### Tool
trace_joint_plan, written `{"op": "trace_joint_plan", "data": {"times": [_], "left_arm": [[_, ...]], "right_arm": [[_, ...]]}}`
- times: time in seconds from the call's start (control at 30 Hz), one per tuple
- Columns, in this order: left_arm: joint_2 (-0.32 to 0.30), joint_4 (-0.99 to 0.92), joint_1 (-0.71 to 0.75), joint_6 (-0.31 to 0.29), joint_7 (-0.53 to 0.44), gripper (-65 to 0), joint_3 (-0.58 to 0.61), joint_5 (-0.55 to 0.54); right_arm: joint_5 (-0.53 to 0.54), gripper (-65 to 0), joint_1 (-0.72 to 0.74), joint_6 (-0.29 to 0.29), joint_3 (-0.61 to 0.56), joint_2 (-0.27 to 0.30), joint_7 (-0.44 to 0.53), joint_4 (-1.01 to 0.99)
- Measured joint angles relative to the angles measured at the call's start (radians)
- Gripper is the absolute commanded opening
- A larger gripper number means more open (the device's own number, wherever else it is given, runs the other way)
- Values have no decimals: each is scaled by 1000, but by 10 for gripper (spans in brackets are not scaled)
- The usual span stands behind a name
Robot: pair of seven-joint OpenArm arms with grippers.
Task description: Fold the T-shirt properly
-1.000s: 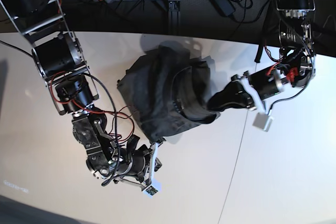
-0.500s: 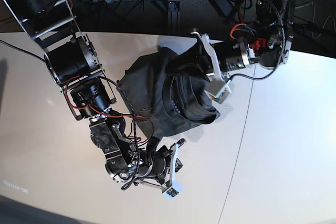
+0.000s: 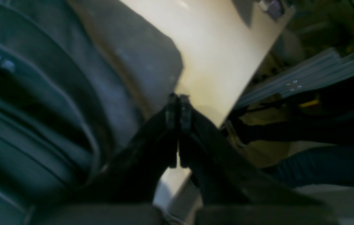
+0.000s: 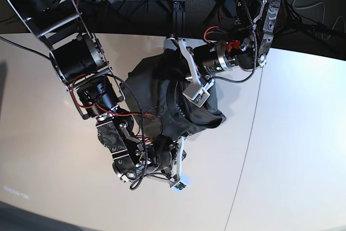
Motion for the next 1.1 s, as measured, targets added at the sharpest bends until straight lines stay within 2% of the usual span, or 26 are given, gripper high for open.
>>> {"op": "trace_joint_plan", "data": {"times": [0.13,0.27,0.4,0.5,0.6,0.73,0.93,1.03,1.1], "left_arm": [[-9,-63,-68,0,-7,-650,0,55],[-50,-152,-134,0,-31,-650,3,92],[-114,-258,-202,-4,-122,-650,3,150],[-149,-330,-256,-8,-178,-650,3,174],[-153,-381,-312,-8,-177,-650,5,186],[-148,-399,-366,-8,-178,-650,10,188],[-143,-399,-377,-8,-169,-650,11,184],[-152,-397,-383,-8,-71,-650,11,85],[-169,-365,-386,-8,22,-650,4,-15]], "right_arm": [[154,-650,-6,1,0,65,-109,0],[295,-650,-60,3,0,140,-180,10],[433,-650,-153,3,0,264,-186,138],[462,-650,-244,5,1,365,-203,288],[479,-650,-341,5,2,425,-249,448],[483,-650,-476,5,0,456,-253,611],[481,-650,-598,5,71,447,-234,688],[468,-650,-624,5,129,447,-250,714],[471,-650,-642,5,178,469,-254,736]]}}
